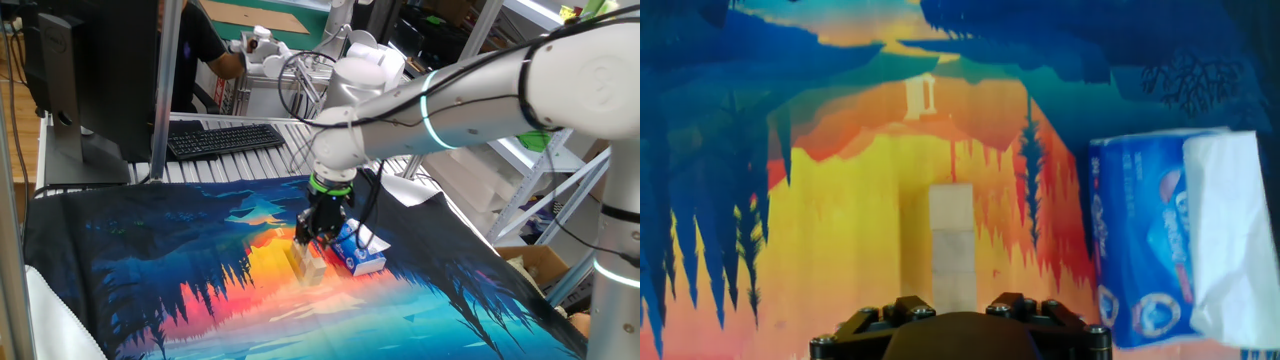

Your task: Stack the blocks in a vertical line of five

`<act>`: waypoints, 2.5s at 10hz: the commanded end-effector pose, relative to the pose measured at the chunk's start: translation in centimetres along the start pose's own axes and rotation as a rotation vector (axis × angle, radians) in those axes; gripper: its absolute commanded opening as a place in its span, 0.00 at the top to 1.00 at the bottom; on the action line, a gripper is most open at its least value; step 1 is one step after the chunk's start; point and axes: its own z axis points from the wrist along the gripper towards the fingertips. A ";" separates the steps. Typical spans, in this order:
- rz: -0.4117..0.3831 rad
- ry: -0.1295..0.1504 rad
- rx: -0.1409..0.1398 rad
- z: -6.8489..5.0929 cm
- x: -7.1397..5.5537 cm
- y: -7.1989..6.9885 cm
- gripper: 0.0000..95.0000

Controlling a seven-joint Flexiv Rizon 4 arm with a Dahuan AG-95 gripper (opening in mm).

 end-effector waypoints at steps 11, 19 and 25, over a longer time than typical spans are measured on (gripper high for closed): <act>0.012 -0.009 -0.005 0.9 -5.0 0.5 0.60; 0.006 -0.018 -0.008 2.5 -5.3 0.5 0.60; -0.007 -0.023 -0.005 3.0 -5.3 0.6 0.80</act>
